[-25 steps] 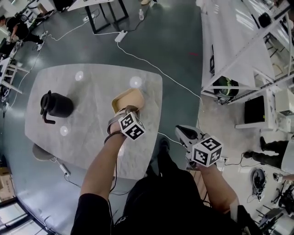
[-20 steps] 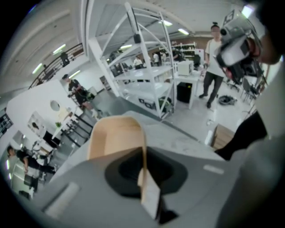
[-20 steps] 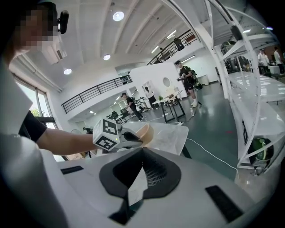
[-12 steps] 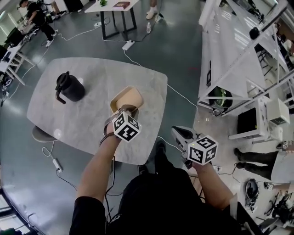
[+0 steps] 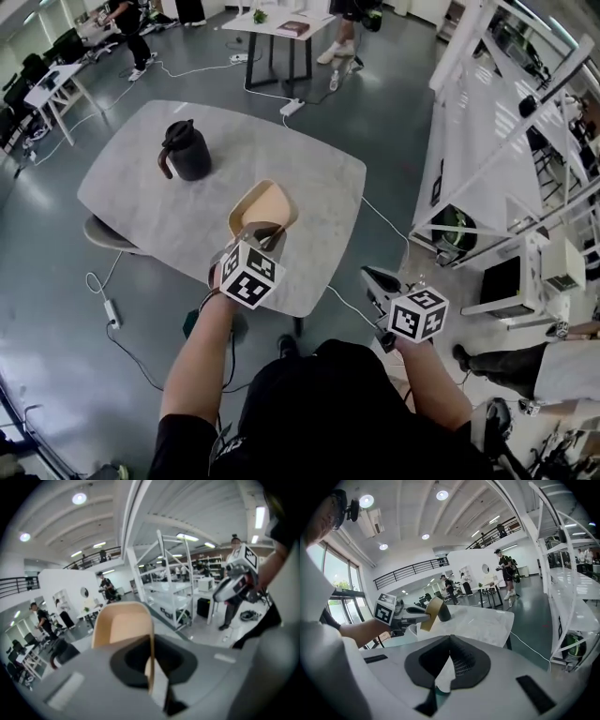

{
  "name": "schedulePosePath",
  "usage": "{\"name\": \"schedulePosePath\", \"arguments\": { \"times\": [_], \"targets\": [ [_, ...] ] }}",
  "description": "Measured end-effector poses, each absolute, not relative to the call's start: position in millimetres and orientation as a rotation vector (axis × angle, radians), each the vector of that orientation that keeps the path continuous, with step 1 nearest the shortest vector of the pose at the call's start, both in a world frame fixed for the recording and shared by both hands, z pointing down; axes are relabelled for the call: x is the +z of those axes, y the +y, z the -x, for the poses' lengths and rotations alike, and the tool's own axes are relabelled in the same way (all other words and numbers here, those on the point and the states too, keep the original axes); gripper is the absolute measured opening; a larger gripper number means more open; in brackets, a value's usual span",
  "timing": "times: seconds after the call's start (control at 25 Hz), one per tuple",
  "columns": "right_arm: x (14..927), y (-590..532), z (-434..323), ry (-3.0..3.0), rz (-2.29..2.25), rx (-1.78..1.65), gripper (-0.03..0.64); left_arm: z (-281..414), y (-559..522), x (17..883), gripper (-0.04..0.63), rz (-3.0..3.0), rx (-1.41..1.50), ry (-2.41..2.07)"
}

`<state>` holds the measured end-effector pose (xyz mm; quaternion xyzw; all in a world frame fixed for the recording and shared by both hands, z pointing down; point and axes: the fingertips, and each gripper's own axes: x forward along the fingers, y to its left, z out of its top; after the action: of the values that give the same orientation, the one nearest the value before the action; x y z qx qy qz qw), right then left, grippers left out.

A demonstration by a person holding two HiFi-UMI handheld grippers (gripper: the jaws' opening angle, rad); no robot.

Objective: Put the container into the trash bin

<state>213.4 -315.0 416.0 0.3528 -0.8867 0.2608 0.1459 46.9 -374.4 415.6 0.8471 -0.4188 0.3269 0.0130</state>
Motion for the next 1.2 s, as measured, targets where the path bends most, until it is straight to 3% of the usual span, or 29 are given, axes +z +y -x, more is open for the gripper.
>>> {"name": "schedulePosePath", "arguments": {
  "times": [0.36, 0.56, 0.84, 1.2],
  "targets": [
    [406.5, -231.0, -172.6, -2.665, -0.894, 0.725, -0.005, -45.8, -287.9, 414.2, 0.025, -2.535, 0.865, -1.37],
    [421.9, -146.1, -200.2, -2.568, -0.91, 0.565, -0.005, -78.1, -227.5, 402.9, 0.025, -2.587, 0.889, -1.332],
    [452.7, -56.0, -251.3, -2.548, -0.983, 0.732, -0.005, -121.4, -131.5, 428.5, 0.025, -2.587, 1.034, -1.244],
    [450.5, -26.4, -201.7, -2.613, -0.923, 0.788, -0.005, -73.5, -59.7, 440.1, 0.025, -2.49, 1.061, -1.261]
  ]
}}
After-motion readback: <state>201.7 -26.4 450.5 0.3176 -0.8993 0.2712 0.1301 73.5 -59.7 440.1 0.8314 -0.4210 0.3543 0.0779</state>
